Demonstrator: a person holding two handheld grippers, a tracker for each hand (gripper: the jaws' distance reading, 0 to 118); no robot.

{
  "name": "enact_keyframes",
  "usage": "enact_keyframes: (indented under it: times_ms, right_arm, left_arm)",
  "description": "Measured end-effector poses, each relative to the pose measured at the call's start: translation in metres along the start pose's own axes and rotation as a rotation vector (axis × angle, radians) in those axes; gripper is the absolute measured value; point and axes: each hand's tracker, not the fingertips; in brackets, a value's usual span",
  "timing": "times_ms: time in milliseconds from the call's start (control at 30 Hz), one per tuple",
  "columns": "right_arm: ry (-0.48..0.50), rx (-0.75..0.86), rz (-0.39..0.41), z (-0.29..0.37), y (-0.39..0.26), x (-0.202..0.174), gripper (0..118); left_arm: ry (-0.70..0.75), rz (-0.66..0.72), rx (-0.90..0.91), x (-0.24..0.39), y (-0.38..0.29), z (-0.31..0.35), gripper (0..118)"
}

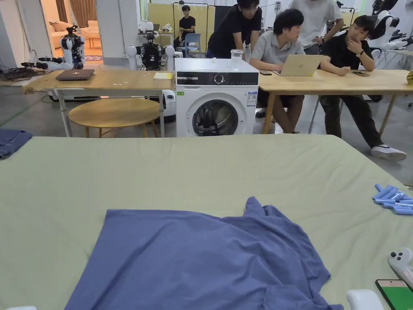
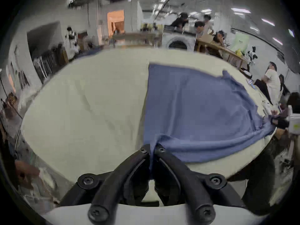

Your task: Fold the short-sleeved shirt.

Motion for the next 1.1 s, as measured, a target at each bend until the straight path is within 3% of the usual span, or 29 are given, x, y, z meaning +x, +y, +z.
enact_keyframes:
  times_ms: [67,100,133,167,200,233,267,433,567,600,633,667,700,767,1100]
  right_arm:
    - [-0.008,0.014,-0.043,0.000,-0.001,0.001,0]
    - [-0.006,0.040,-0.049,0.005,0.001,0.001,4]
    - [-0.007,0.070,-0.064,0.012,0.002,-0.001,17]
    - [-0.002,0.111,-0.082,0.024,0.006,-0.003,58]
    - [0.017,0.146,-0.090,0.033,0.011,-0.008,92]
    - [0.046,0.181,-0.098,0.042,0.015,-0.013,110]
    - [0.086,0.257,-0.101,0.057,0.016,-0.022,112]
    - [0.149,0.520,-0.061,0.086,0.026,-0.073,112]
    - [0.109,0.625,-0.018,0.081,0.013,-0.098,99]
    - [0.117,0.631,-0.018,0.080,0.009,-0.101,76]
    - [0.102,0.646,-0.015,0.077,0.005,-0.103,38]
    - [0.089,0.643,-0.011,0.077,0.002,-0.106,0]
    - [0.101,0.655,-0.007,0.078,0.000,-0.102,0]
    - [0.130,0.647,-0.003,0.077,-0.001,-0.099,0]
    - [0.131,0.550,0.044,0.060,-0.014,-0.106,0]
  left_arm:
    - [0.001,-0.009,0.026,0.004,0.000,0.004,3]
    - [0.011,-0.013,0.042,0.007,0.002,0.009,13]
    - [0.042,-0.027,0.075,0.011,0.005,0.015,31]
    - [0.068,-0.050,0.118,0.018,0.010,0.025,68]
    - [0.086,-0.068,0.164,0.027,0.014,0.034,95]
    - [0.090,-0.087,0.208,0.038,0.019,0.041,109]
    - [0.078,-0.117,0.272,0.051,0.024,0.050,112]
    - [-0.031,-0.184,0.478,0.106,0.032,0.058,112]
    - [-0.057,-0.166,0.515,0.125,0.019,0.039,110]
    - [-0.073,-0.154,0.514,0.127,0.012,0.035,102]
    - [-0.074,-0.150,0.519,0.129,0.008,0.034,74]
    - [-0.072,-0.149,0.515,0.131,0.006,0.032,10]
    - [-0.063,-0.145,0.518,0.131,0.004,0.030,0]
    - [-0.113,-0.147,0.454,0.126,-0.001,0.027,0]
    - [0.060,-0.070,0.253,0.032,-0.041,0.040,0]
